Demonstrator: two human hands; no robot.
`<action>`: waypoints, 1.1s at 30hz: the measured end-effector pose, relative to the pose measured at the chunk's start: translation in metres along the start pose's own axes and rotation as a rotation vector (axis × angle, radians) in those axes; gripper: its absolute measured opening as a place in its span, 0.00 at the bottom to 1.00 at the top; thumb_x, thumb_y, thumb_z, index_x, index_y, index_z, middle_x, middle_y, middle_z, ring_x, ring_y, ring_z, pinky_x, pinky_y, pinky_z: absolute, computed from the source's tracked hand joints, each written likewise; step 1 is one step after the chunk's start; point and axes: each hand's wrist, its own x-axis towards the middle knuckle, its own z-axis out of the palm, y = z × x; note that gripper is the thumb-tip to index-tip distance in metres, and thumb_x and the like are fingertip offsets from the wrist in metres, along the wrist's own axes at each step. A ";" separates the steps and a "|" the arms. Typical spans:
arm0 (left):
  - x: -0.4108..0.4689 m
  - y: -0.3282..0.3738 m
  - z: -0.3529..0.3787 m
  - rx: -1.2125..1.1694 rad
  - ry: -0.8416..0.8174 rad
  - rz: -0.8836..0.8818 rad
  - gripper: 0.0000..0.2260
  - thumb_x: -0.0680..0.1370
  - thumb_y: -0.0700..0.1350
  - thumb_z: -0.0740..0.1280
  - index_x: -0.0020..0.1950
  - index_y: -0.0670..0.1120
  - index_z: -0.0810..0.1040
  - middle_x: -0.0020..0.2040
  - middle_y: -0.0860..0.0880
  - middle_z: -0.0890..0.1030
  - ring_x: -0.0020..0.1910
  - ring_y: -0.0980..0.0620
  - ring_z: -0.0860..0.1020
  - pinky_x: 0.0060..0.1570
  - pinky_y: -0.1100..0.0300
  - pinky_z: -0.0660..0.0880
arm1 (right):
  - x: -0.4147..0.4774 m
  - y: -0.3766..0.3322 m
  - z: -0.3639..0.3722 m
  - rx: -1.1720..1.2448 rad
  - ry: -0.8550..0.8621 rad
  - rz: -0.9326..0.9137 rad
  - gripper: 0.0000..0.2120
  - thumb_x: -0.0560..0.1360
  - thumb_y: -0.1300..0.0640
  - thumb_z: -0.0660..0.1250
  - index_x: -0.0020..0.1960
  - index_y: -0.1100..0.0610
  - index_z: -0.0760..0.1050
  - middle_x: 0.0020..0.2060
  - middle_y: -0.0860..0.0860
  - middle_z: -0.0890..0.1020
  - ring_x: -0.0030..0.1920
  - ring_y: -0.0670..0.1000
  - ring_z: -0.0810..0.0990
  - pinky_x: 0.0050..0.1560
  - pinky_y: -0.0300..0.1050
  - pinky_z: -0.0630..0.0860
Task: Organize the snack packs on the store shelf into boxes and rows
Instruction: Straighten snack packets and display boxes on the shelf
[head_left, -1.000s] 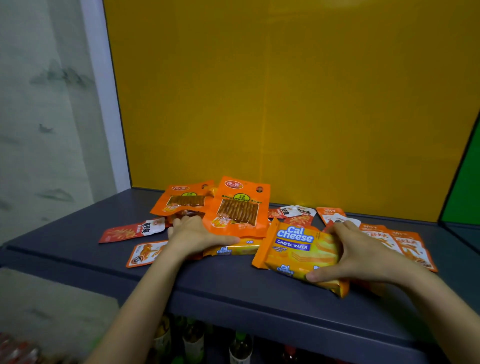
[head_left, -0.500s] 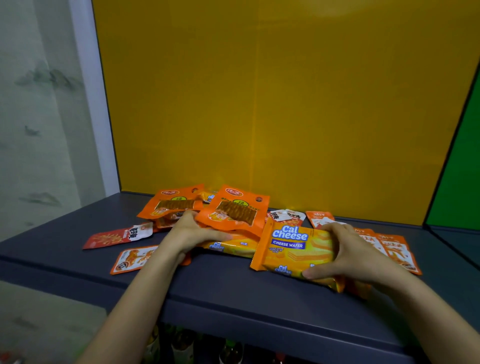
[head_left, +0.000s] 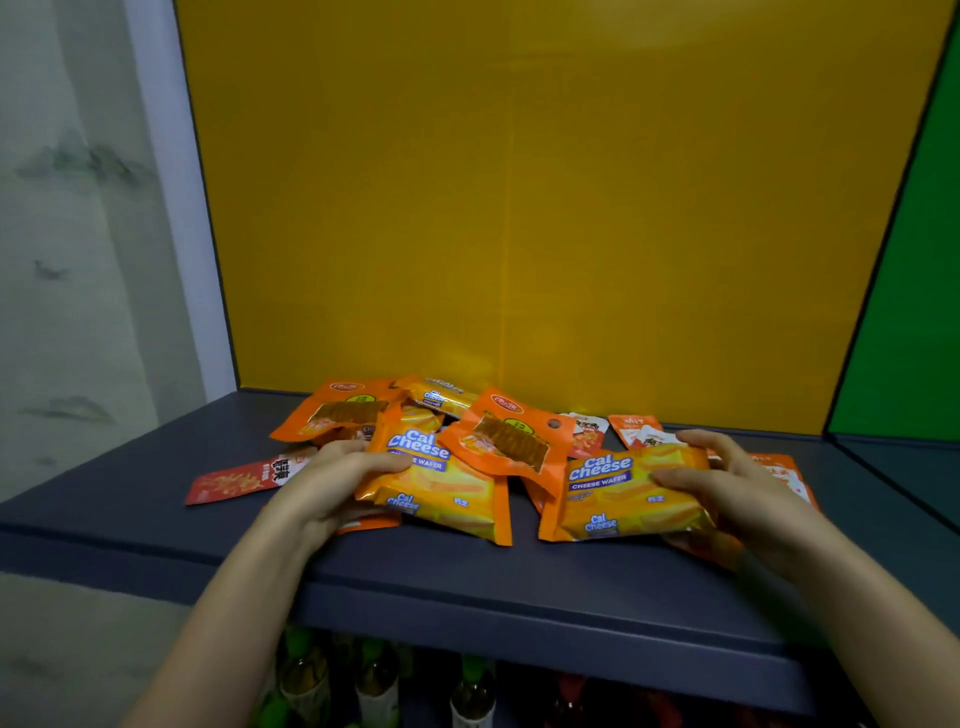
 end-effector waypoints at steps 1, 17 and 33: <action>-0.002 0.000 -0.005 0.011 -0.005 0.008 0.13 0.72 0.39 0.70 0.55 0.38 0.77 0.49 0.39 0.83 0.44 0.45 0.82 0.38 0.56 0.81 | -0.003 0.000 -0.001 -0.002 0.028 -0.008 0.28 0.72 0.64 0.69 0.69 0.52 0.64 0.52 0.55 0.73 0.39 0.52 0.77 0.31 0.45 0.73; -0.046 0.005 0.010 -0.060 -0.149 0.235 0.11 0.73 0.39 0.69 0.55 0.43 0.78 0.37 0.50 0.84 0.32 0.55 0.82 0.36 0.58 0.80 | -0.097 0.017 -0.057 -0.033 0.434 -0.229 0.31 0.72 0.63 0.69 0.71 0.51 0.61 0.58 0.53 0.70 0.53 0.54 0.74 0.38 0.42 0.72; -0.146 -0.022 0.370 -0.201 -0.697 0.160 0.10 0.74 0.36 0.66 0.55 0.37 0.78 0.39 0.45 0.85 0.33 0.54 0.83 0.37 0.62 0.80 | -0.260 0.072 -0.354 0.152 0.752 -0.039 0.33 0.74 0.63 0.67 0.74 0.51 0.58 0.64 0.56 0.70 0.37 0.52 0.77 0.28 0.41 0.77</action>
